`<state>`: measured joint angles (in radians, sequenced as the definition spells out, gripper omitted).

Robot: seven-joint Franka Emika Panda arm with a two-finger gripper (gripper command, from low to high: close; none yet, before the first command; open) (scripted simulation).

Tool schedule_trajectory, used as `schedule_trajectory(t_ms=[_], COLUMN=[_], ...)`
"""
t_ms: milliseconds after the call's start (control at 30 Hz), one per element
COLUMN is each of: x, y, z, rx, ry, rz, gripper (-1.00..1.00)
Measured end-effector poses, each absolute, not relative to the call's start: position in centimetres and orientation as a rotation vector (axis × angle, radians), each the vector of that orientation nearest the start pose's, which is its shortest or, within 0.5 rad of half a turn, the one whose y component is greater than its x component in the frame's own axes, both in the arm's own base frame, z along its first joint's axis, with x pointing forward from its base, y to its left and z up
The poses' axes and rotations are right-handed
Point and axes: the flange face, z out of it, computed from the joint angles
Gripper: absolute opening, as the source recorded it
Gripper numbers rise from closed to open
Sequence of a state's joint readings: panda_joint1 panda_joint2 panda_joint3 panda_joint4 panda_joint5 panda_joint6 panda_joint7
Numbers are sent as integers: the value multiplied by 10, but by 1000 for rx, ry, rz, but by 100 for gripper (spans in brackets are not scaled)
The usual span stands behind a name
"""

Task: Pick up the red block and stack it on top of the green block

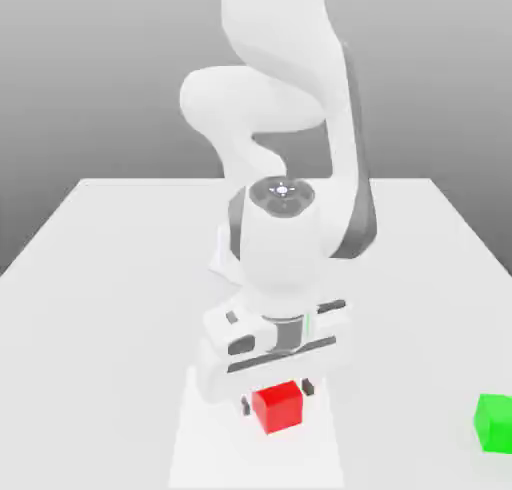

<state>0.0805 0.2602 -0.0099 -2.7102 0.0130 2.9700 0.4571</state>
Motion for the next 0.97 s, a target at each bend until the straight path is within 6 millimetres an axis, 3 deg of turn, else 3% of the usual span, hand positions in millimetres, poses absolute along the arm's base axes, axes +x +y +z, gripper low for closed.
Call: schedule_trajectory(t_ms=[133,333,567,733,833,867,967], x=[395,395,431,422,419,418,418], y=[27,28,174,292,310,311,311], z=[147,201,228,239,205,191,191], rx=[-3080,-3080,-3146,-3118,-3109,-3108,-3108], ry=[622,618,26,-394,-452,-457,-457], rz=[1,0,2,2,1,1,1], gripper=[-100,-100,-100,-100,-100,100,100])
